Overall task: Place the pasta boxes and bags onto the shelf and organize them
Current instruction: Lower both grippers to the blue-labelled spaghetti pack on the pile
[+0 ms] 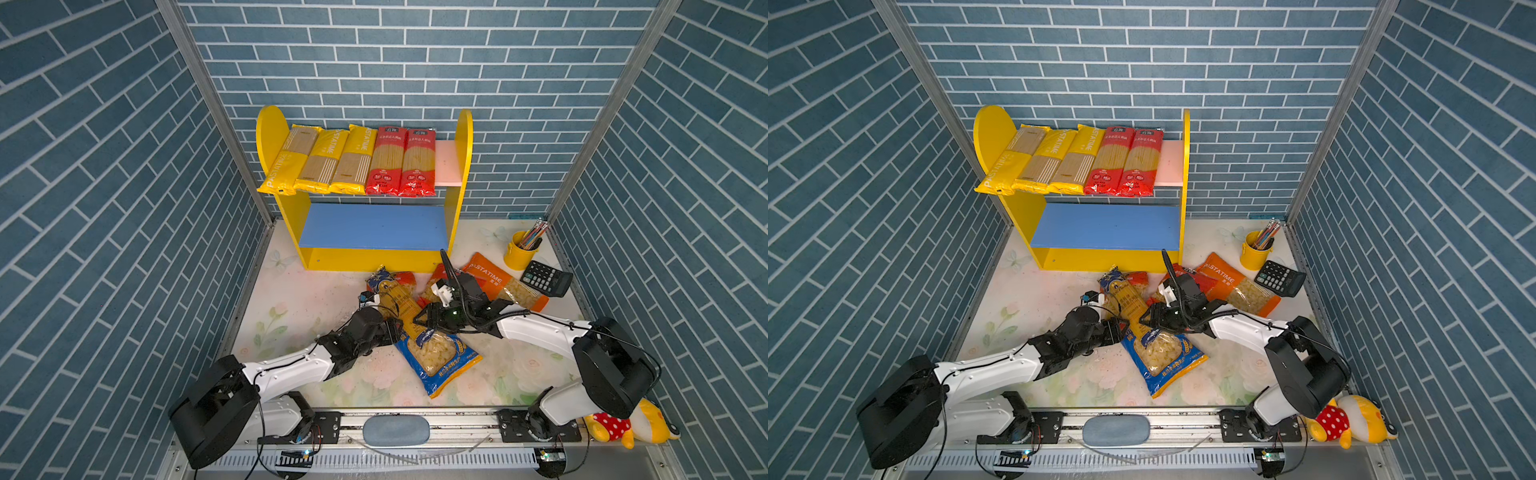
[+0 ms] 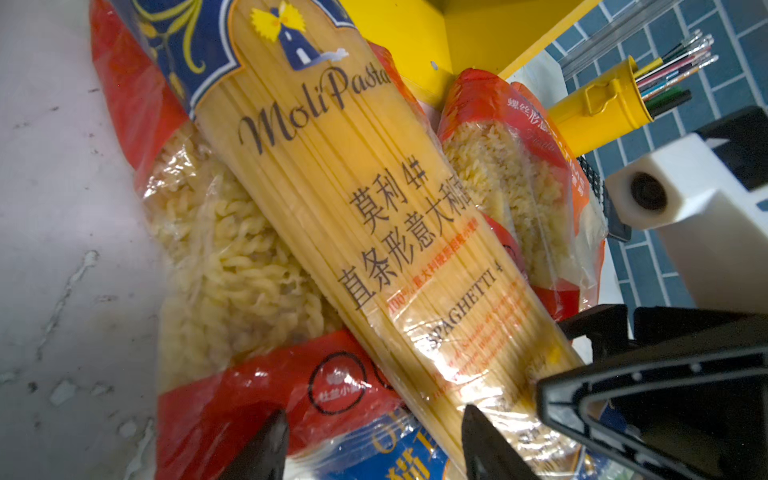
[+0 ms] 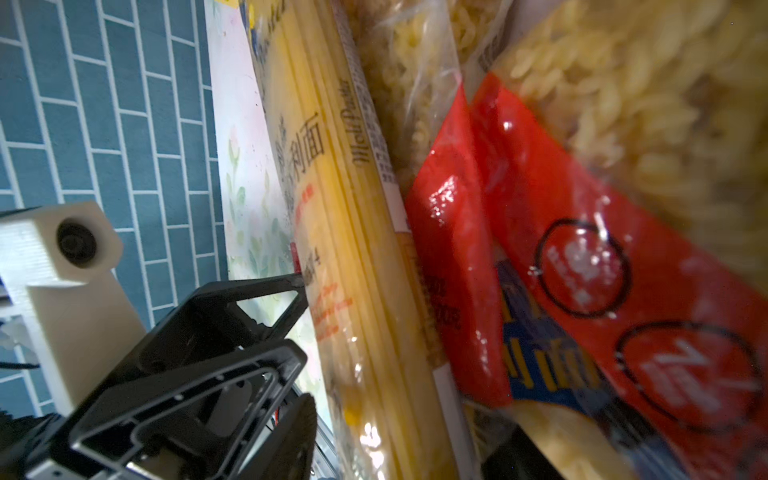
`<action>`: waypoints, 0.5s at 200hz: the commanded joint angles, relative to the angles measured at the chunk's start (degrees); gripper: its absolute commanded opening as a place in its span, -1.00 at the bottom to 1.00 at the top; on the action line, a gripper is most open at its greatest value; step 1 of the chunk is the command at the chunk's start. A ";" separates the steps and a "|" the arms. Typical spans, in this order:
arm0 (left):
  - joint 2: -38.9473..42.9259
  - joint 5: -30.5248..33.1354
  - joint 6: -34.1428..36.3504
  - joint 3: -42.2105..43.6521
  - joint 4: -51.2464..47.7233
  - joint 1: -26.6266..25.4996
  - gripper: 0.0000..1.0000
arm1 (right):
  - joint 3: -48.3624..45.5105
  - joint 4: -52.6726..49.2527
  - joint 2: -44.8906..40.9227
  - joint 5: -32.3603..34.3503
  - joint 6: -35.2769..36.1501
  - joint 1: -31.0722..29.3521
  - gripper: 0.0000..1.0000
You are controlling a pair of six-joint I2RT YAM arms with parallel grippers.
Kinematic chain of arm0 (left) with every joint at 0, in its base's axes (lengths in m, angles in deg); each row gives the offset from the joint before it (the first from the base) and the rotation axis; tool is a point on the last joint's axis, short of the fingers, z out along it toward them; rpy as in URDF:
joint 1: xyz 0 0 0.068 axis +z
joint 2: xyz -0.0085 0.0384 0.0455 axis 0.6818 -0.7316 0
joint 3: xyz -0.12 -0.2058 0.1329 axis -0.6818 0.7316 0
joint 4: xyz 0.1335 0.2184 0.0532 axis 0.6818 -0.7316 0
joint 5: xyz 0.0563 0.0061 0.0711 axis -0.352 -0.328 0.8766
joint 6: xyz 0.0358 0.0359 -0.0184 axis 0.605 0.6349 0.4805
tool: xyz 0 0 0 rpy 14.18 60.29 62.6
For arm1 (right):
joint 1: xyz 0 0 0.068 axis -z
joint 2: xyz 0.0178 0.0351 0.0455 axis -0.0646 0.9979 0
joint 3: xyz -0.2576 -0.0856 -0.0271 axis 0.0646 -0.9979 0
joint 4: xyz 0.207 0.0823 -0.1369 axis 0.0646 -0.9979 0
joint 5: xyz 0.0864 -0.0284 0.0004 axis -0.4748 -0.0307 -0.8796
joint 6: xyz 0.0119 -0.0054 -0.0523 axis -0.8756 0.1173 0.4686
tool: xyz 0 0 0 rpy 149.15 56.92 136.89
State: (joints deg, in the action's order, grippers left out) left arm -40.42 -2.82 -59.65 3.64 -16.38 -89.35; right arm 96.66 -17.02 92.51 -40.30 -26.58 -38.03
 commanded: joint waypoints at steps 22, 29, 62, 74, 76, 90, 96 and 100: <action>2.63 -1.15 -0.70 1.04 2.51 -0.05 0.24 | -0.96 10.20 1.00 -4.31 -4.51 -0.36 -0.20; 3.91 -0.89 -0.29 0.88 1.11 0.03 0.24 | -0.88 10.36 0.67 -4.41 -4.67 -0.42 -0.28; 10.10 -3.55 0.36 -0.46 -5.78 2.87 0.47 | -0.44 9.66 -1.33 -4.50 -5.17 -0.45 -0.54; 12.95 -4.24 0.51 -1.35 -9.44 4.48 0.55 | -0.46 9.76 -2.22 -4.33 -5.47 -0.41 -0.60; 13.45 -4.35 0.56 -1.48 -10.06 4.83 0.56 | -0.51 9.77 -2.32 -4.26 -5.53 -0.24 -0.61; 16.99 -5.32 0.75 -2.29 -13.78 7.00 0.62 | -0.68 10.33 -3.05 -3.97 -6.52 -0.28 -0.66; 18.51 -5.95 0.68 -2.40 -14.75 7.96 0.63 | -0.89 11.04 -3.32 -3.97 -7.19 -0.27 -0.68; 19.38 -6.24 0.67 -2.41 -15.24 8.57 0.65 | -1.03 11.73 -3.53 -4.05 -7.73 -0.36 -0.69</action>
State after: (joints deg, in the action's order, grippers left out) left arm -25.62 -6.60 -59.81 3.27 -24.14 -83.82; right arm 96.05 -9.98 92.42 -43.62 -30.86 -38.27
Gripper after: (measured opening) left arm 0.808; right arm 0.215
